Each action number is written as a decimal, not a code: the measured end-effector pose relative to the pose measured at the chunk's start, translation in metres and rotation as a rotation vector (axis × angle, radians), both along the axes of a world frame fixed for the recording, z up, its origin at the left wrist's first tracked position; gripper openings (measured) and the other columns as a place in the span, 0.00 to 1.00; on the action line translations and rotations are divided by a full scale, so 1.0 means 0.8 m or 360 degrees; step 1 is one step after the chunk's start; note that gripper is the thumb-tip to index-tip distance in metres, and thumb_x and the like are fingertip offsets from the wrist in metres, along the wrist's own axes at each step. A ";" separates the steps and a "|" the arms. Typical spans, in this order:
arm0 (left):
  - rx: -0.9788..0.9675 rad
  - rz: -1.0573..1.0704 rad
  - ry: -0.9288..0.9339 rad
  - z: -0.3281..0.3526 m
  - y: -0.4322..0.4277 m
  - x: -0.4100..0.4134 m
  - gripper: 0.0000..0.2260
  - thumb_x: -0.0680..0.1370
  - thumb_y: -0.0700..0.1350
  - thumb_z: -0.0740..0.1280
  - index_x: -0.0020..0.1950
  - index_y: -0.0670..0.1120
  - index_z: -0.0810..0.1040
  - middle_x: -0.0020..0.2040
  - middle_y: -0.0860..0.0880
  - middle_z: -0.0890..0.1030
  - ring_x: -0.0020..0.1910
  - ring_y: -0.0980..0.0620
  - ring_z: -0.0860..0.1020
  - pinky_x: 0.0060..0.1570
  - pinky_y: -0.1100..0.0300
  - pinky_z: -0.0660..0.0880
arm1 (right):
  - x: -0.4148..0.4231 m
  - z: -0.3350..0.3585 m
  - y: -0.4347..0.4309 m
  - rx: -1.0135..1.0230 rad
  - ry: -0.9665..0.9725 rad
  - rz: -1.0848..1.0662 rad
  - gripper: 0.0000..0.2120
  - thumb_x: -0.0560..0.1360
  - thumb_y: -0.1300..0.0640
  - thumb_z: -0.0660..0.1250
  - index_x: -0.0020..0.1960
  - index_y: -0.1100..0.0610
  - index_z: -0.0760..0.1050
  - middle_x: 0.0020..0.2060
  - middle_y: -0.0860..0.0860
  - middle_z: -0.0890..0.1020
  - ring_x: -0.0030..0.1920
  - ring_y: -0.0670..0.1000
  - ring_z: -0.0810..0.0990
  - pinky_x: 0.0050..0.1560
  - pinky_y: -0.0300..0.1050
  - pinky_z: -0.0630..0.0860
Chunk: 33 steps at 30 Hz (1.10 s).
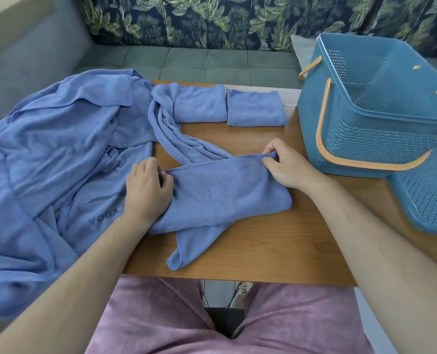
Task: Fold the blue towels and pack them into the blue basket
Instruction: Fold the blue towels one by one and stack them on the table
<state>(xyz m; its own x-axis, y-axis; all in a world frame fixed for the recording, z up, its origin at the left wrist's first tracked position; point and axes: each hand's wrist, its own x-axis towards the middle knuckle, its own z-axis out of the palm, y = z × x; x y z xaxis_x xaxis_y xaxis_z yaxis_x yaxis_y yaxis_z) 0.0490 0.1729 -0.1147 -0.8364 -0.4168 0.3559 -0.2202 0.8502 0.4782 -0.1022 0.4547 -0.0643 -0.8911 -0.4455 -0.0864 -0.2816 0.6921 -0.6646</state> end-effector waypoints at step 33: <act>0.0728 -0.0108 -0.0282 0.029 0.015 0.012 0.05 0.80 0.45 0.66 0.49 0.45 0.74 0.42 0.50 0.76 0.40 0.51 0.74 0.36 0.60 0.67 | 0.077 0.005 0.064 0.0133 0.0223 -0.0062 0.22 0.72 0.73 0.58 0.36 0.46 0.72 0.39 0.50 0.73 0.40 0.49 0.74 0.46 0.45 0.69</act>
<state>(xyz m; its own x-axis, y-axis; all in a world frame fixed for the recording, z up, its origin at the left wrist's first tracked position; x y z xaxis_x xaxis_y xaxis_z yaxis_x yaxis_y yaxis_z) 0.0587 0.1847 -0.0918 -0.8983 -0.4394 -0.0013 -0.2834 0.5770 0.7660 -0.0408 0.5057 -0.0602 -0.9135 -0.4068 0.0043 -0.3391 0.7556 -0.5605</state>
